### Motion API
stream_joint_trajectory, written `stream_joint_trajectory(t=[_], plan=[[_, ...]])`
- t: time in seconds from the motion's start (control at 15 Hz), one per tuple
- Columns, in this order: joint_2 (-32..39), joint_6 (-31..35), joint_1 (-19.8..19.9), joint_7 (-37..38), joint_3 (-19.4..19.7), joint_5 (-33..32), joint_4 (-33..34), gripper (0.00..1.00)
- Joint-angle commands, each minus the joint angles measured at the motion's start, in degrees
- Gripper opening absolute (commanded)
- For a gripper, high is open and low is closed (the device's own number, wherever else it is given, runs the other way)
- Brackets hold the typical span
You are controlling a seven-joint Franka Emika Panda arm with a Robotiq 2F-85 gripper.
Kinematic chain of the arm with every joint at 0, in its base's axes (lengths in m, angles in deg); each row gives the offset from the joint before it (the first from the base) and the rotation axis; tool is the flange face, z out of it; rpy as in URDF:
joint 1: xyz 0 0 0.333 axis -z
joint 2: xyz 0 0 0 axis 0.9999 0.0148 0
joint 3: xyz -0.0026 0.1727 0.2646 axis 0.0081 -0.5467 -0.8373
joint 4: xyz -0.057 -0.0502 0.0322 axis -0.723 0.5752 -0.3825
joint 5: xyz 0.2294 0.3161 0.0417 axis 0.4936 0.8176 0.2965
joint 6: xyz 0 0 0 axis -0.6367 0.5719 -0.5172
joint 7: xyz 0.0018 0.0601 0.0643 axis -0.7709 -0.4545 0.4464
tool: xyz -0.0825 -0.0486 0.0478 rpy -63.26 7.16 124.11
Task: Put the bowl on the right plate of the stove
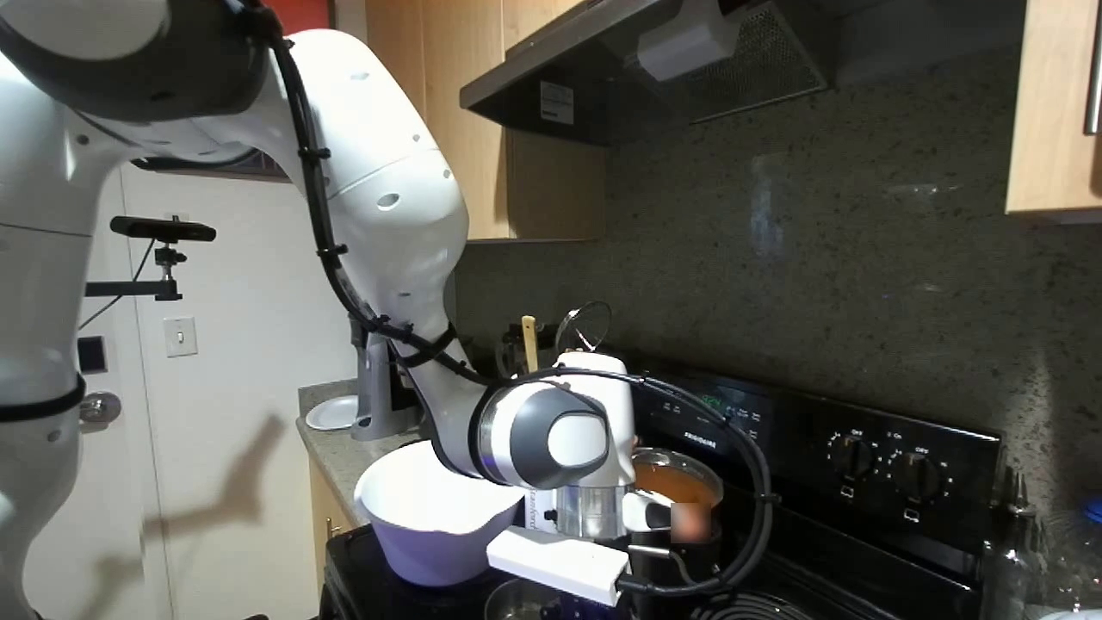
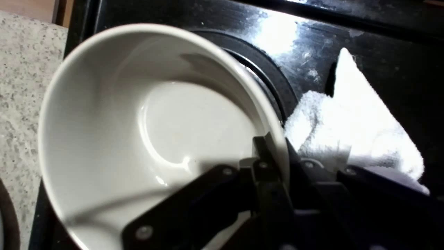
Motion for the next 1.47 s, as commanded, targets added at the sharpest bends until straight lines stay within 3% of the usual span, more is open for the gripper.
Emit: stream_joint_trajectory(t=[0.0, 0.53, 0.73, 1.2, 1.4], plan=[[-1.49, 0.56, -0.80, 0.92, 0.01, -0.37, -0.96, 0.42], [-3.38, -2.31, -1.38, 1.16, -0.44, 1.01, 1.37, 1.00], [-6.57, -6.61, -2.11, 0.88, -1.51, 3.53, 4.06, 1.00], [-12.91, -25.54, -4.25, -4.15, -5.61, 19.37, 15.16, 1.00], [-14.39, -30.41, -4.90, -4.95, -5.90, 25.08, 18.26, 1.00]])
